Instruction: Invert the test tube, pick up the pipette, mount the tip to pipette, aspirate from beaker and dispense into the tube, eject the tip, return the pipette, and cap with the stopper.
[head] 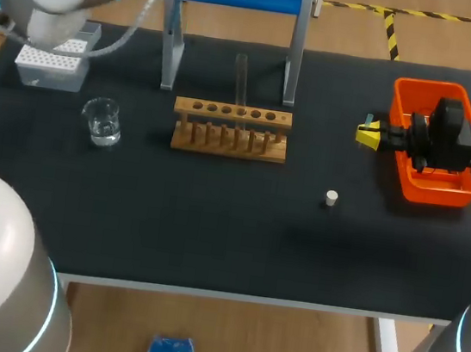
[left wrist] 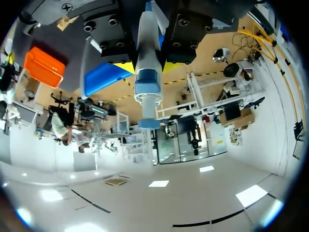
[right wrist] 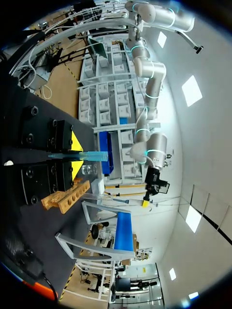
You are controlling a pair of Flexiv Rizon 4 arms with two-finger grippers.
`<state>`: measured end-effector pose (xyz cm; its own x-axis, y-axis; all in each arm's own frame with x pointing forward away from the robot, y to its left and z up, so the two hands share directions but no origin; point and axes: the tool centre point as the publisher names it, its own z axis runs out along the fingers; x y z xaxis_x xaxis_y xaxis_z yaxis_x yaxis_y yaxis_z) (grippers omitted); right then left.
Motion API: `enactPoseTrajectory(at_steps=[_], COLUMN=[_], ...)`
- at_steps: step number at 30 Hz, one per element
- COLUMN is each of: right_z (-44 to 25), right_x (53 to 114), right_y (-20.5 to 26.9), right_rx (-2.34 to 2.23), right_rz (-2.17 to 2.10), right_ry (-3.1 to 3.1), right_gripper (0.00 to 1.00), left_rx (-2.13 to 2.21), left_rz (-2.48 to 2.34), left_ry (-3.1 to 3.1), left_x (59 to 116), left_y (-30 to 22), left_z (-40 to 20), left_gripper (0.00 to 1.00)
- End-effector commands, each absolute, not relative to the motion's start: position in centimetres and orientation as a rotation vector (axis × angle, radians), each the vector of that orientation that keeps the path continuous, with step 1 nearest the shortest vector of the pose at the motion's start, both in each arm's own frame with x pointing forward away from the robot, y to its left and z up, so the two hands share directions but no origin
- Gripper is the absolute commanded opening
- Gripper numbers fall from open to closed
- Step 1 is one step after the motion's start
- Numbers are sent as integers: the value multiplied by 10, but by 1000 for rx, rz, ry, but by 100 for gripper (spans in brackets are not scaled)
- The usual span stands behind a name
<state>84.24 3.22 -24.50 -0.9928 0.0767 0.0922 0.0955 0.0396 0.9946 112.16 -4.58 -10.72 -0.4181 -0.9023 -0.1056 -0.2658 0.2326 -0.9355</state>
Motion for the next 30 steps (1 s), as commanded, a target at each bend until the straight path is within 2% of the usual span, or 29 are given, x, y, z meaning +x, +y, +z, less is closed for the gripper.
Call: enactPoseTrajectory(at_steps=[1,20,30], right_z=[-244,-244,-244], right_x=[841,841,841], right_y=[32,32,32], right_rx=[-188,-188,-188], right_rz=[-2157,-2157,-2157], right_ry=[-2259,-2259,-2259], right_gripper=[0,0,0], left_rx=[-953,-560,-560], left_rz=[-1366,-1576,-1576], left_ry=[2061,2312,2312], left_x=[1099,973,973], left_y=[-31,-31,-31], left_z=[-95,-88,-88], left_gripper=[0,0,0])
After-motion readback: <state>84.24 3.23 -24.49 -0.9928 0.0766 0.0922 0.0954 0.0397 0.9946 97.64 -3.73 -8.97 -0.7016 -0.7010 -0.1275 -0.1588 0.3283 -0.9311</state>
